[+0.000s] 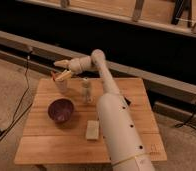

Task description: Place the pepper in the ceramic cup

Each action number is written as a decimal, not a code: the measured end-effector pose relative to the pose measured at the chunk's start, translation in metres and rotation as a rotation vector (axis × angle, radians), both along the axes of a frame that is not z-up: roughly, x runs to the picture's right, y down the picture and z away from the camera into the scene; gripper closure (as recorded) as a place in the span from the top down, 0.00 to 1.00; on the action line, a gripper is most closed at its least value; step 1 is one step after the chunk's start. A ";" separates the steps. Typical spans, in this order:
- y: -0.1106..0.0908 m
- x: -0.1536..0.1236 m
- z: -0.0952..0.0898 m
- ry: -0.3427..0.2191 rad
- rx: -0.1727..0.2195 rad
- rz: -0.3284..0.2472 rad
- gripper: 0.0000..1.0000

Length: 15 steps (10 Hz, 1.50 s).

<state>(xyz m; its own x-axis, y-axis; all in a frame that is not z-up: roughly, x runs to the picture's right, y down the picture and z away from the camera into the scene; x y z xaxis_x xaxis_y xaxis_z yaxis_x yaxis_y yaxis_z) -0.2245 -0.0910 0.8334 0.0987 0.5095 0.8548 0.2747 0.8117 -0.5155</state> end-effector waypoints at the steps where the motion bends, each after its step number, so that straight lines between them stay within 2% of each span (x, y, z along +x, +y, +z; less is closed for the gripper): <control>1: 0.004 0.000 -0.008 -0.029 -0.001 -0.026 0.73; 3: 0.005 0.000 -0.016 -0.058 -0.002 -0.050 0.73; 7: -0.009 0.000 -0.005 -0.014 0.008 -0.020 0.73; 15: -0.009 0.000 -0.005 -0.013 0.007 -0.021 0.73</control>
<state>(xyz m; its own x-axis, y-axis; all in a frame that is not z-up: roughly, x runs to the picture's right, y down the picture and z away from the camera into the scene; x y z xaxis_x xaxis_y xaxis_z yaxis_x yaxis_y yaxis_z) -0.2249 -0.0996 0.8285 0.0980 0.5011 0.8598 0.2982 0.8095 -0.5057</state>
